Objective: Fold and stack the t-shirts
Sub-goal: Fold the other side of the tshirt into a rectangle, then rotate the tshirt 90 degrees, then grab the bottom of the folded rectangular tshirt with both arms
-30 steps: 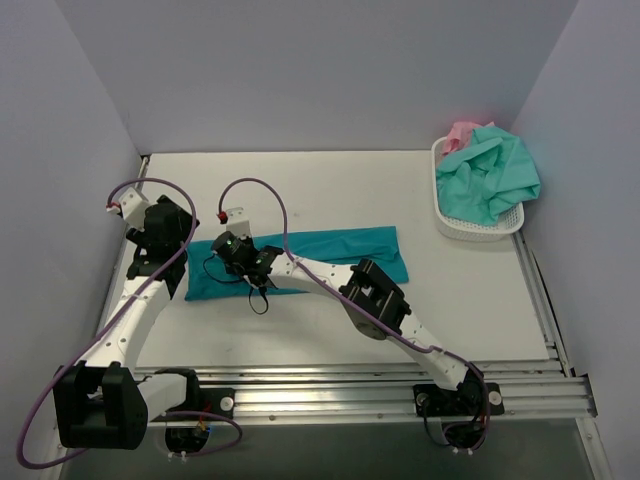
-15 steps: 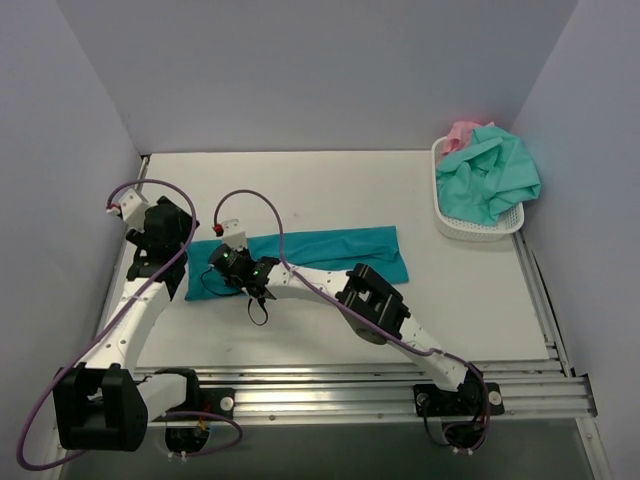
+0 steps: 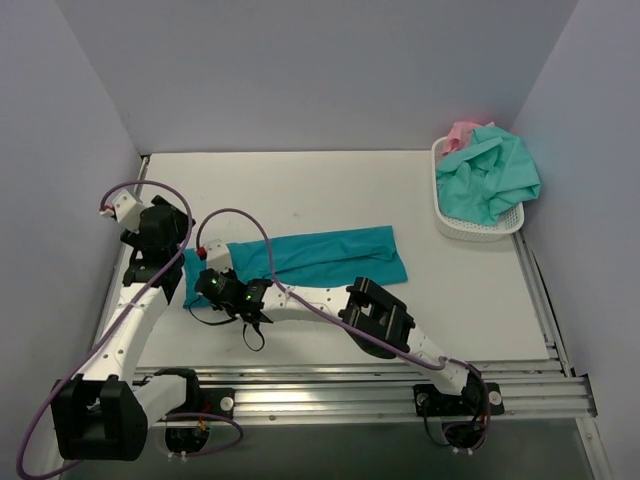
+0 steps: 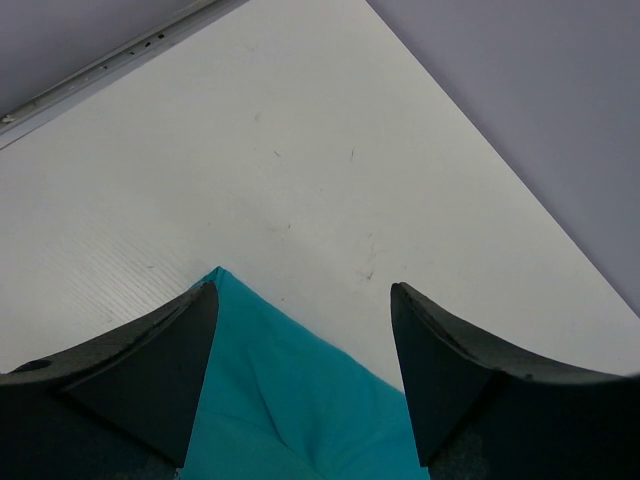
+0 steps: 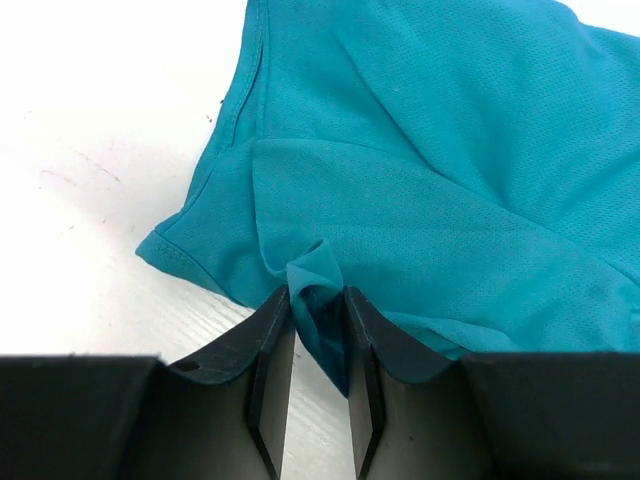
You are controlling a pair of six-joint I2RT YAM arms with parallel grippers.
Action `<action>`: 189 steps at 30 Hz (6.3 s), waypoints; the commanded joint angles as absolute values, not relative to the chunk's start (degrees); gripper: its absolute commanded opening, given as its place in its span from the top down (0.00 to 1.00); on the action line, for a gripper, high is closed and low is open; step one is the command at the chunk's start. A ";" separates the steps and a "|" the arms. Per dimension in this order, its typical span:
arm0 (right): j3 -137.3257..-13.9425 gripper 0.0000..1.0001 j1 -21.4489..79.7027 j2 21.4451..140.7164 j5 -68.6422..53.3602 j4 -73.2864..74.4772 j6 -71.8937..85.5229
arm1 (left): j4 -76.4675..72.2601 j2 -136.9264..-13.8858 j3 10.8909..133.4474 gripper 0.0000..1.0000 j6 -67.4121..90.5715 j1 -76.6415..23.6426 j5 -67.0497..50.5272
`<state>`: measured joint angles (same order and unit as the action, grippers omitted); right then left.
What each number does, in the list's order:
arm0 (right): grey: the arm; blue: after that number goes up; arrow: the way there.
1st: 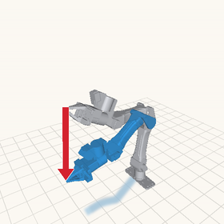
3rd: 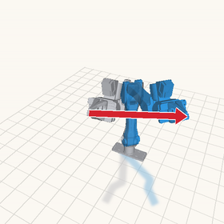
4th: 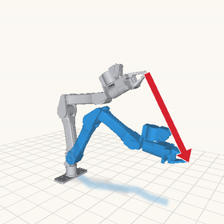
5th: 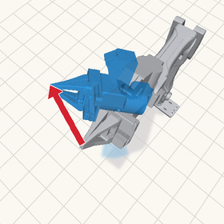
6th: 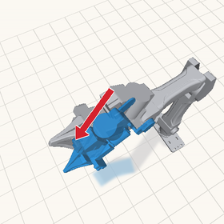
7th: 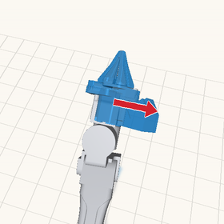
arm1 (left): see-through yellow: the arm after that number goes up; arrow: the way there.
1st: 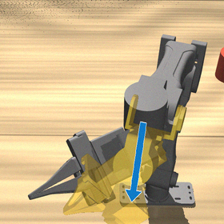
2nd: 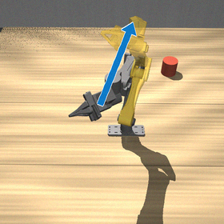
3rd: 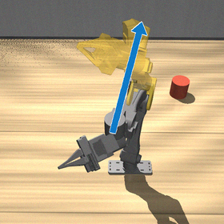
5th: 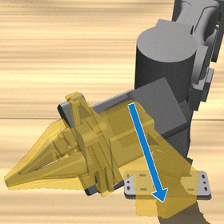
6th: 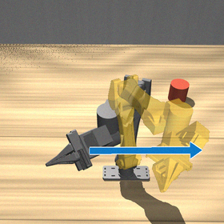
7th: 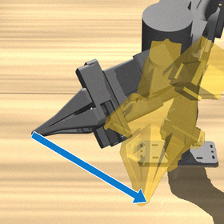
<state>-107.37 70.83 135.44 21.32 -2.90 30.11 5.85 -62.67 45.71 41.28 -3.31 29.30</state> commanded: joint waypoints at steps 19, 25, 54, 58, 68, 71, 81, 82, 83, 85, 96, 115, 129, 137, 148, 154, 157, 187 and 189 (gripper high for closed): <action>-93.87 0.22 74.26 119.81 30.67 -4.57 32.70 | 3.78 -63.19 45.44 0.21 40.96 -2.72 29.19; -90.09 0.22 75.23 110.84 35.67 -3.78 31.38 | 5.18 -68.64 47.28 0.24 44.55 -2.81 25.06; -63.46 0.22 67.42 82.88 42.54 -3.43 35.07 | 1.07 -90.44 48.61 0.33 54.22 4.31 16.88; -62.93 0.22 66.18 83.23 41.49 -3.95 34.89 | -1.12 -91.23 48.25 0.35 54.75 4.31 16.52; -62.93 0.22 64.69 85.08 40.08 -4.83 34.45 | -3.34 -92.55 47.99 0.55 55.20 4.31 16.88; -62.67 0.22 64.25 85.17 39.99 -4.83 34.45 | -3.25 -93.25 48.60 0.56 55.28 4.31 16.61; -62.31 0.22 62.32 86.04 39.29 -5.27 34.37 | -4.22 -96.67 50.97 0.79 55.55 4.66 15.65; -62.23 0.22 62.14 86.13 39.29 -5.19 34.28 | -4.48 -97.11 51.67 0.84 55.46 4.83 15.30; -62.31 0.23 61.96 86.13 39.29 -5.19 34.28 | -4.66 -97.55 52.20 0.87 55.37 5.44 14.86; -62.31 0.23 61.26 86.13 39.20 -5.10 34.19 | -4.57 -98.78 53.43 0.92 55.37 6.06 14.07; -62.23 0.23 57.57 85.87 38.94 -5.01 33.84 | -3.43 -110.37 69.66 0.98 57.12 10.80 5.90; -57.92 0.25 51.42 87.10 34.02 -9.23 33.49 | 6.17 -167.51 157.04 0.82 65.91 0.62 -23.73; -55.55 0.26 50.36 83.50 35.07 -9.49 33.49 | -11.33 -170.42 159.17 0.62 71.11 -13.17 -20.21; -55.02 0.26 50.45 81.12 37.00 -8.79 33.66 | -13.80 -170.42 158.03 0.59 71.63 -16.70 -22.76; -55.55 0.27 53.61 77.96 41.92 -5.98 34.54 | -19.51 -167.96 153.37 0.06 71.10 -19.95 -26.88; -57.74 0.27 57.29 77.52 46.57 -2.99 35.33 | -28.46 -158.25 143.21 0.06 70.31 -18.38 -30.32; -57.83 0.27 58.71 77.43 48.07 -1.76 36.30 | -32.43 -150.76 136.67 0.06 69.61 -14.95 -30.06; -48.18 0.26 53.01 80.60 29.46 -16.67 41.21 | -6.00 -77.36 46.61 0.06 43.85 -10.18 2.89; -42.38 0.26 51.07 79.81 23.13 -20.11 44.89 | -3.53 -70.71 44.05 0.06 45.34 -12.73 7.37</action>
